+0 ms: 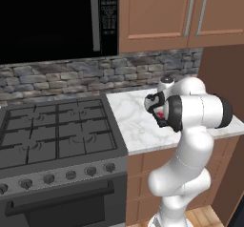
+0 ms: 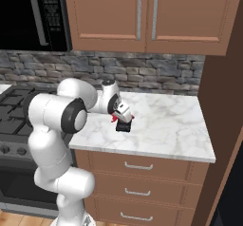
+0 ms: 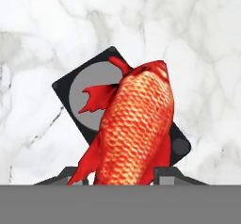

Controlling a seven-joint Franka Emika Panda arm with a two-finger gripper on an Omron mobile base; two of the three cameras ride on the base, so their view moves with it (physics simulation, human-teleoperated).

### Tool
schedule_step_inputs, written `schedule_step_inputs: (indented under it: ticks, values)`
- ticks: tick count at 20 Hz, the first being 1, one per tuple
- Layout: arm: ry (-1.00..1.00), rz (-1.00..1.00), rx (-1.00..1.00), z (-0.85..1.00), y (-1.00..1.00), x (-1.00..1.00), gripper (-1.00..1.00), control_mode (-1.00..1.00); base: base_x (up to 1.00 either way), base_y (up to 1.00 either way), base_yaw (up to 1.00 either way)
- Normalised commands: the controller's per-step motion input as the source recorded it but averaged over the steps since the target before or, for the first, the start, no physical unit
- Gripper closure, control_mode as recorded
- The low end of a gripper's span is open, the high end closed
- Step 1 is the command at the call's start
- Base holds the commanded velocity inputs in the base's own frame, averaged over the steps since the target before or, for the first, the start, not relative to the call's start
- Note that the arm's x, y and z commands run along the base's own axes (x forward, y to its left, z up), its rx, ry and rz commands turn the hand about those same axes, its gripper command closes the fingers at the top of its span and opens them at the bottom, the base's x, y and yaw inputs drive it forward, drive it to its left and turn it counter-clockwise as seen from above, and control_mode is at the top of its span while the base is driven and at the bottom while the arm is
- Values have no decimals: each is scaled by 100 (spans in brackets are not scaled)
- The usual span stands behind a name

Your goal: Take the fish from the fridge and place it on the digital scale on the counter by the fridge. Wait a few seconds for a reading, then move it to the plate on the dining counter.

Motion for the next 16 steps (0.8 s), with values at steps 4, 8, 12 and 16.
schedule_step_inputs:
  ticks: [4, 8, 12, 16]
  values:
    - [0, 0, -4, -19, 3, 23, 100, -100, 0, 0, 0]
    - [0, 0, -3, -14, 1, 25, 100, -100, 0, 0, 0]
    - [0, 0, -2, -11, 3, 18, 100, -100, 0, 0, 0]
    - [0, 0, -2, -9, 17, 0, 100, -100, 0, 0, 0]
